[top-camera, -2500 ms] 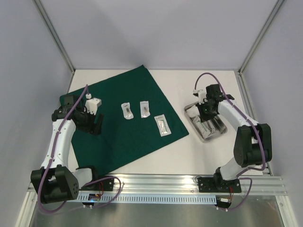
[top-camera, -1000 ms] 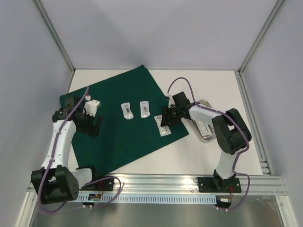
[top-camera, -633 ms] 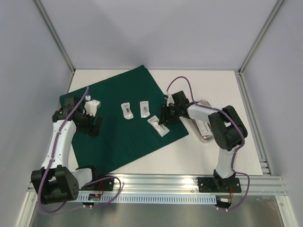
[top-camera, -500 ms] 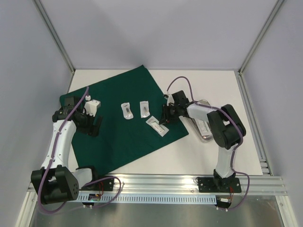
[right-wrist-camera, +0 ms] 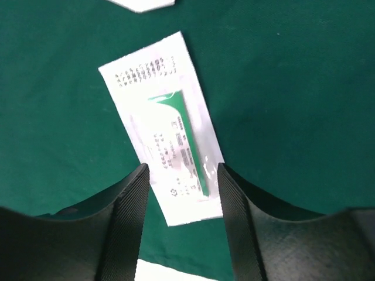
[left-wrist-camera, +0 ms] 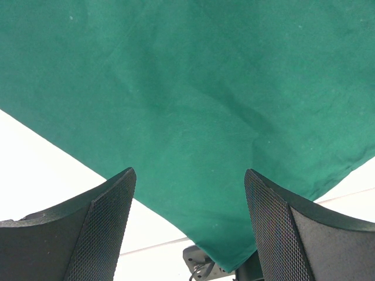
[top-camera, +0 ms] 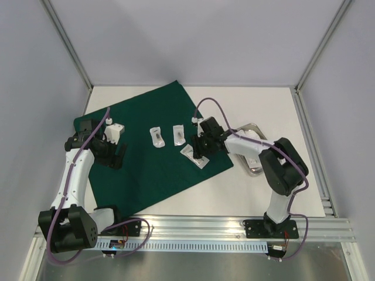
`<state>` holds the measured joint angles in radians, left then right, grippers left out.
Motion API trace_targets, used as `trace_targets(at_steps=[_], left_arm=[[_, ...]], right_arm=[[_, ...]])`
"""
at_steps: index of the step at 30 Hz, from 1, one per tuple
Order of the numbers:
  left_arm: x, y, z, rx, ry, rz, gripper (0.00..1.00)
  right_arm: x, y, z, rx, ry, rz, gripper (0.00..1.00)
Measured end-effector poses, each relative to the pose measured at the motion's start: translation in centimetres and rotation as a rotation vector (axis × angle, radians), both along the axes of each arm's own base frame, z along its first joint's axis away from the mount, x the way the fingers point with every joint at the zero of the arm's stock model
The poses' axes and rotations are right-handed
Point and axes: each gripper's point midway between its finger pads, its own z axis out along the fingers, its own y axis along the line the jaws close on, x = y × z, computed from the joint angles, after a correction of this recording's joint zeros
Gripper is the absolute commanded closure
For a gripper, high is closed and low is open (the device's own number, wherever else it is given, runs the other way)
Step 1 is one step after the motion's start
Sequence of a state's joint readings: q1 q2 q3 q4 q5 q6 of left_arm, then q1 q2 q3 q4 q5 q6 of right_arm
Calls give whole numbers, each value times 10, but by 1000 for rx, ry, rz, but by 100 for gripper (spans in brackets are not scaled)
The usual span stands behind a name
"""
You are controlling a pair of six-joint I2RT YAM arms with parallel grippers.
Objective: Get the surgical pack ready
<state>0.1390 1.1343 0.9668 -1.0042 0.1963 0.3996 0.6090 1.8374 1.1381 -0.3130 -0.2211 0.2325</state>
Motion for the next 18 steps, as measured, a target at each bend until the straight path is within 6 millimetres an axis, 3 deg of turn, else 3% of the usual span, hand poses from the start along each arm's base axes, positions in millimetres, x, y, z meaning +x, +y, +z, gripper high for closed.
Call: trace_targets(at_steps=[7,10,14,18], left_arm=[[0,0,0,0,0,0,16],[0,0,0,0,0,0,16],[-1,0,-2,0,5,-3,16],[-3,0,-5,0,12,-7,16]], right_arm=[[-21,20,15,-301,-281,175,45],[-21,26,17,-389,-339,215,47],[-9,21,8,-487,-366,211,49],[-12,13,-4,-549,-347,238,50]])
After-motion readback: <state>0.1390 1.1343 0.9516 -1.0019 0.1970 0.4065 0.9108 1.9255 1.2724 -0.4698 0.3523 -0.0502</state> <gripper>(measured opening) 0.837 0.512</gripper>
